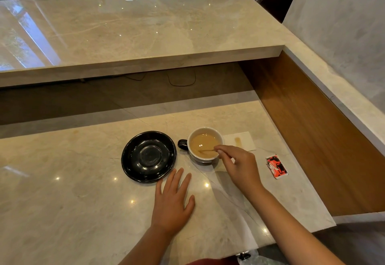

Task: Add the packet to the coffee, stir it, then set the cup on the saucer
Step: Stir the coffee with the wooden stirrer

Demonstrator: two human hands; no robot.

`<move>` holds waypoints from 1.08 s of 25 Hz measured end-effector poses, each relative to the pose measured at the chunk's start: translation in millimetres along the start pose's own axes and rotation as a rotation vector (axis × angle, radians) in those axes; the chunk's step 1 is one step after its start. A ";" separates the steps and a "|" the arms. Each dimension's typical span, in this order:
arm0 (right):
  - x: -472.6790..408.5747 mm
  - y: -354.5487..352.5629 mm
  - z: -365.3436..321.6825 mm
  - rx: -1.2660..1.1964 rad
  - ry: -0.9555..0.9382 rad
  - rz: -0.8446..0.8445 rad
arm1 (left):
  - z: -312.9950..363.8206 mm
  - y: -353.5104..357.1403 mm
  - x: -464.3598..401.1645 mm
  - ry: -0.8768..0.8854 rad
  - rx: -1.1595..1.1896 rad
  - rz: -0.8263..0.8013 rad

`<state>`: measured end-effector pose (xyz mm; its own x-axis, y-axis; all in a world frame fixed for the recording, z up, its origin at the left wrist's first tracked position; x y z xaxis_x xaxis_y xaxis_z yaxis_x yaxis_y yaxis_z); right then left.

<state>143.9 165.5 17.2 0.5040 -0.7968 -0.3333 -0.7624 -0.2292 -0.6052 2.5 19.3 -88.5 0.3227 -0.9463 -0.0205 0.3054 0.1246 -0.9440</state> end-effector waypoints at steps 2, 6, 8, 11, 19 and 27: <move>-0.8 7.2 -1.9 0.050 -0.060 0.057 | 0.1 0.8 0.2 -0.006 -0.006 -0.004; -12.1 5.2 3.4 0.114 -0.073 0.121 | 0.2 0.2 0.1 -0.005 -0.002 -0.008; -16.0 -2.2 7.9 0.146 -0.054 0.118 | 0.0 0.3 0.2 -0.007 -0.001 -0.006; -16.6 -17.9 11.5 0.246 -0.109 0.094 | 0.2 0.1 0.6 -0.007 0.002 -0.002; -11.0 -30.1 7.6 0.172 -0.041 -0.042 | -0.9 1.5 0.0 -0.013 -0.002 -0.008; -5.4 5.1 -3.2 0.044 -0.032 0.066 | 0.4 -0.3 -0.1 0.001 0.008 -0.004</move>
<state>136.0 166.8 18.3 0.4664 -0.7907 -0.3965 -0.7764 -0.1511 -0.6119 2.7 19.5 -88.1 0.3207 -0.9470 -0.0175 0.3140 0.1237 -0.9413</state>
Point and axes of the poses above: each hand's wrist, its own x-axis away from the middle knuckle, its own y-axis out of the palm, z = x × y, the point moved 1 cm from there along -x, towards the middle knuckle, and after that the axes turned 1 degree about -y, right-handed, at the moved point
